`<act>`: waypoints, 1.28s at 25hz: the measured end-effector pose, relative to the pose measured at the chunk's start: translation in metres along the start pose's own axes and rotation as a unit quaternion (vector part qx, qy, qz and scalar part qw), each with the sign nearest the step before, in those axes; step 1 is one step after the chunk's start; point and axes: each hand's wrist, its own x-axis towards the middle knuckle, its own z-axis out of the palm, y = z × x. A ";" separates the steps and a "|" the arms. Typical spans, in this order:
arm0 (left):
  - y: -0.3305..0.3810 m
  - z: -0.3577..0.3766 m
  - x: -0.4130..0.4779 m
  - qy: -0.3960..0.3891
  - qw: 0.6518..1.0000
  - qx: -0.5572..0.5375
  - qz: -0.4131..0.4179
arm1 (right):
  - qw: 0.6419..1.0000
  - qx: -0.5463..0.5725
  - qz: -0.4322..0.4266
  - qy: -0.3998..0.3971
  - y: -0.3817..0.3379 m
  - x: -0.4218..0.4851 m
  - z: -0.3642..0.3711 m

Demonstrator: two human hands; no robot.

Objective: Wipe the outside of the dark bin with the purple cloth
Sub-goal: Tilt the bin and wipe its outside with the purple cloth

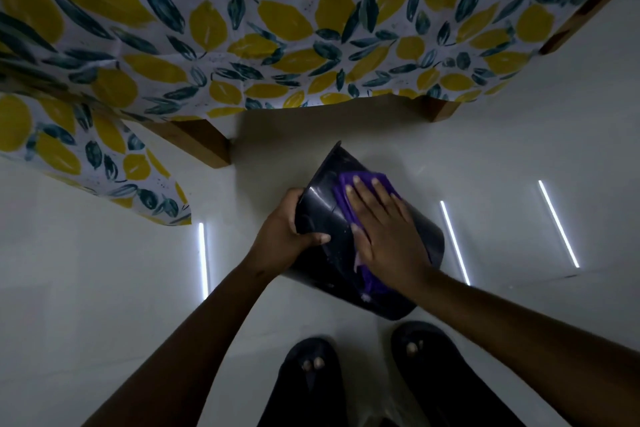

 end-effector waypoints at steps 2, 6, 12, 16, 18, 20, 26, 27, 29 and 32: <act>0.008 -0.002 0.011 -0.021 1.000 -0.007 0.011 | 0.996 0.064 0.056 0.003 0.009 0.039 -0.006; 0.000 -0.016 0.009 -0.038 0.999 0.021 -0.005 | 0.970 0.199 0.139 -0.010 0.047 0.040 -0.003; -0.004 -0.020 0.008 -0.046 0.991 0.118 -0.043 | 1.000 0.008 -0.010 -0.019 0.005 -0.020 0.017; 0.002 -0.015 0.014 -0.005 0.987 0.157 -0.021 | 0.999 0.050 -0.005 -0.004 0.000 0.036 0.009; 0.001 -0.016 0.014 -0.006 0.988 0.155 -0.026 | 0.987 0.130 0.092 0.005 0.011 0.046 0.007; 0.001 -0.017 0.014 -0.006 0.990 0.137 -0.026 | 0.990 0.082 0.111 -0.002 0.017 0.009 0.013; -0.013 -0.024 0.010 -0.016 0.992 0.119 -0.032 | 0.993 -0.040 -0.103 -0.028 -0.004 0.010 0.016; -0.013 -0.024 0.010 -0.015 0.993 0.117 -0.031 | 0.999 0.019 -0.032 -0.029 0.000 0.030 0.013; -0.011 -0.022 0.007 -0.011 0.993 0.113 -0.030 | 0.989 0.110 0.094 -0.020 0.019 0.035 0.011; -0.014 -0.024 0.002 -0.006 0.994 0.099 -0.048 | 0.997 0.037 0.051 -0.039 0.013 -0.017 0.020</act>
